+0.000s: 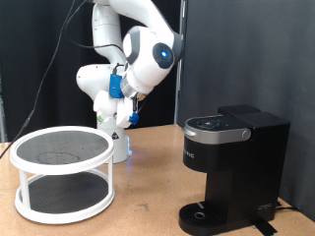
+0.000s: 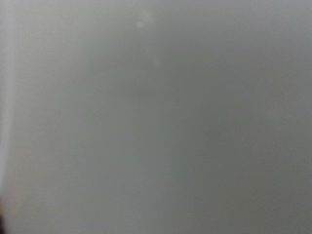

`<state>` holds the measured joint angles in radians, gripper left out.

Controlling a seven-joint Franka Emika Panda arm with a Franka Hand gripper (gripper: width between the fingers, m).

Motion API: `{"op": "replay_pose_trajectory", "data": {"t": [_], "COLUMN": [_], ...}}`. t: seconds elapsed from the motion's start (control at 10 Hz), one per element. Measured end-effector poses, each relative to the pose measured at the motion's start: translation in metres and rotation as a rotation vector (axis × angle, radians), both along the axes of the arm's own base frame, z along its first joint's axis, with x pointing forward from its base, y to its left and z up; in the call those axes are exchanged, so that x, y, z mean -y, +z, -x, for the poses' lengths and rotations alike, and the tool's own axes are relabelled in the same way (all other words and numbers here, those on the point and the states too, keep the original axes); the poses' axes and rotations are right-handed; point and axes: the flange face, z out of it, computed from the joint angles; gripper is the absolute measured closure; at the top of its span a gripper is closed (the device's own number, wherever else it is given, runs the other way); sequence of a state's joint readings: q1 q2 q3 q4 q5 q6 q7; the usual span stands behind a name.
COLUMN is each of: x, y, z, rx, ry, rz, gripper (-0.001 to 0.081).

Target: Make a cup of coffee with the keurig machine

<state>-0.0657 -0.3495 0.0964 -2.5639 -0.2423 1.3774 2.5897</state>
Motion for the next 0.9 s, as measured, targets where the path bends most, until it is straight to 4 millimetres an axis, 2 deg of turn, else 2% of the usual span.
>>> {"op": "replay_pose_trajectory", "data": {"t": [0.5, 0.9], "x": [0.01, 0.03], "y": [-0.008, -0.022], "z": [-0.005, 0.004], "rx": [0.009, -0.098], "ry": [0.165, 0.276], "rz": [0.176, 0.312], "gripper": [0.0226, 0.0226]}}
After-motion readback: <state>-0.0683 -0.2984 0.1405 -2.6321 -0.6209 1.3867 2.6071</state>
